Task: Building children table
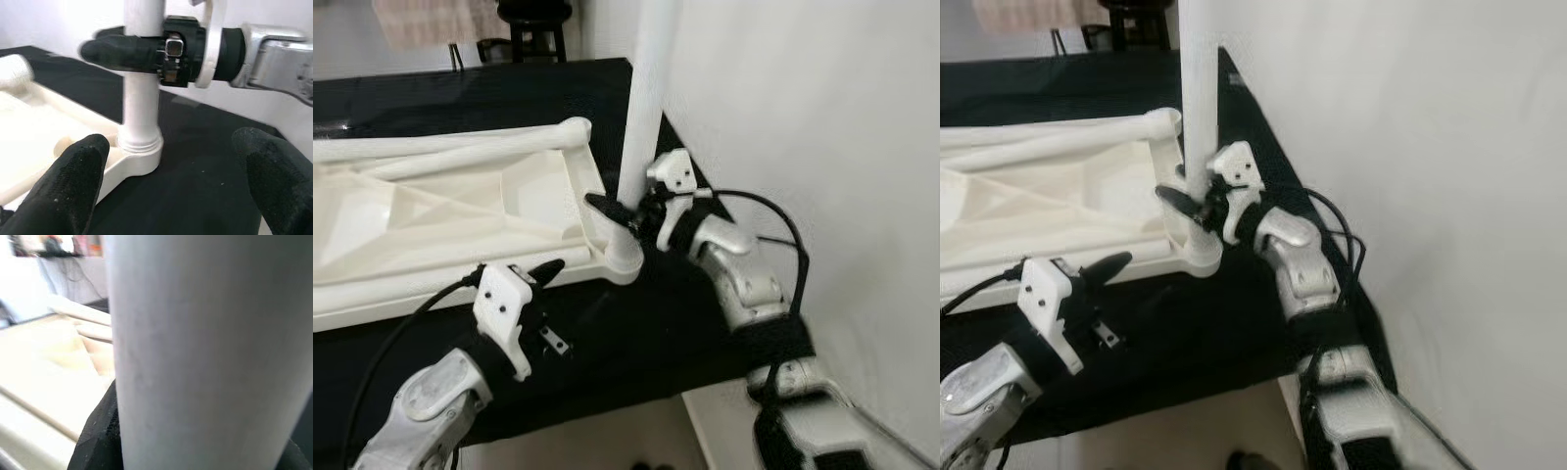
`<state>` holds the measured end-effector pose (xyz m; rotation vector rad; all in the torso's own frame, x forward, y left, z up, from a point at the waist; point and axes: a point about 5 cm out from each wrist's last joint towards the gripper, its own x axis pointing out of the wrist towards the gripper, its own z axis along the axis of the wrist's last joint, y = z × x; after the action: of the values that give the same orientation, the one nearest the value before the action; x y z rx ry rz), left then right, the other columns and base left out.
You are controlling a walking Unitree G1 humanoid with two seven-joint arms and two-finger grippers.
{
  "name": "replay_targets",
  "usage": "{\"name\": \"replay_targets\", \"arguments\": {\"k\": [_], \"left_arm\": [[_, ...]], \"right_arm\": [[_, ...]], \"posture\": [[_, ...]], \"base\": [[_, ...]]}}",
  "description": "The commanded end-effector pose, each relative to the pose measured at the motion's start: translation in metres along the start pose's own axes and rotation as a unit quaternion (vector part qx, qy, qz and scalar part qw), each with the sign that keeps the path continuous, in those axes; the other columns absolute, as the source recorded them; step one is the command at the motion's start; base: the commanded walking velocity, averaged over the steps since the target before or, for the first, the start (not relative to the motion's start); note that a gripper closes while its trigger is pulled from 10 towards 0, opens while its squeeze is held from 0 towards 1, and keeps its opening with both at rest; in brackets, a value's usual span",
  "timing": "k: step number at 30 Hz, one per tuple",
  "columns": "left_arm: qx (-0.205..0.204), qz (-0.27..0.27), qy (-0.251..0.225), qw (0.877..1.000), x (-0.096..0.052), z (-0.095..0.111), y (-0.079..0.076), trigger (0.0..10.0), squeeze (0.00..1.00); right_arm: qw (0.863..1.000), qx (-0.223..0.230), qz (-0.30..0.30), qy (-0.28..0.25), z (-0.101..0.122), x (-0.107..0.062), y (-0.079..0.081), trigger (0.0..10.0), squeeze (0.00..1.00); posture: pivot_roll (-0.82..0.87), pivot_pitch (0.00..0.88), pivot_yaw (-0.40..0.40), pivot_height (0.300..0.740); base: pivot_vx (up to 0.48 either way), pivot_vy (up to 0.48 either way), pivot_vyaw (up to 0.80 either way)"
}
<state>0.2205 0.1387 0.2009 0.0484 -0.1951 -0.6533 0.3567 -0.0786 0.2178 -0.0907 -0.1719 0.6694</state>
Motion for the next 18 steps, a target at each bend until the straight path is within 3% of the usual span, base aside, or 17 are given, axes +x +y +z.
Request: {"name": "replay_targets", "arguments": {"k": [1, 2, 7, 8, 10, 11, 12, 18], "left_arm": [[-0.006, -0.008, 0.007, 1.000, -0.001, -0.003, -0.001, 10.0, 0.00], [-0.009, -0.012, 0.005, 1.000, 0.001, -0.003, -0.003, 10.0, 0.00], [-0.009, -0.013, 0.005, 1.000, 0.002, -0.003, -0.003, 10.0, 0.00], [-0.009, -0.012, 0.005, 1.000, 0.001, -0.004, -0.003, 10.0, 0.00], [-0.008, -0.010, 0.005, 1.000, 0.001, -0.004, -0.003, 10.0, 0.00], [-0.007, -0.008, 0.006, 1.000, 0.000, -0.004, -0.002, 10.0, 0.00], [-0.006, -0.006, 0.006, 1.000, 0.000, -0.004, -0.002, 10.0, 0.00], [-0.007, -0.009, 0.005, 1.000, 0.001, -0.003, -0.003, 10.0, 0.00]], "right_arm": [[0.993, -0.022, -0.047, 0.105, -0.043, -0.015, 0.006, 0.0, 0.00], [0.994, -0.027, -0.033, 0.104, -0.044, -0.013, 0.015, 0.0, 0.00], [0.995, -0.020, -0.019, 0.098, -0.038, -0.005, 0.009, 0.0, 0.00], [0.996, -0.021, -0.002, 0.092, -0.035, -0.003, 0.009, 10.0, 0.00], [0.996, -0.016, 0.026, 0.079, -0.031, -0.001, 0.010, 10.0, 0.00], [0.997, -0.011, 0.050, 0.064, -0.027, 0.001, 0.012, 10.0, 0.66], [0.996, -0.010, 0.074, 0.049, -0.021, 0.003, 0.012, 10.0, 1.00], [0.986, -0.016, 0.167, -0.022, 0.014, 0.009, 0.009, 10.0, 1.00]], "posture": [[0.07, 0.211, -0.084, 0.740], [0.07, 0.209, -0.088, 0.740], [0.08, 0.208, -0.098, 0.740], [0.08, 0.208, -0.101, 0.740], [0.08, 0.208, -0.102, 0.740], [0.08, 0.208, -0.102, 0.740], [0.08, 0.209, -0.103, 0.740], [0.09, 0.213, -0.103, 0.740]], "base": [[0.000, 0.000, 0.00], [0.000, 0.000, 0.00], [0.000, 0.000, 0.00], [0.000, 0.000, 0.00], [0.000, 0.000, 0.00], [0.000, 0.000, 0.00], [0.000, 0.000, 0.00], [0.000, 0.000, 0.00]]}}
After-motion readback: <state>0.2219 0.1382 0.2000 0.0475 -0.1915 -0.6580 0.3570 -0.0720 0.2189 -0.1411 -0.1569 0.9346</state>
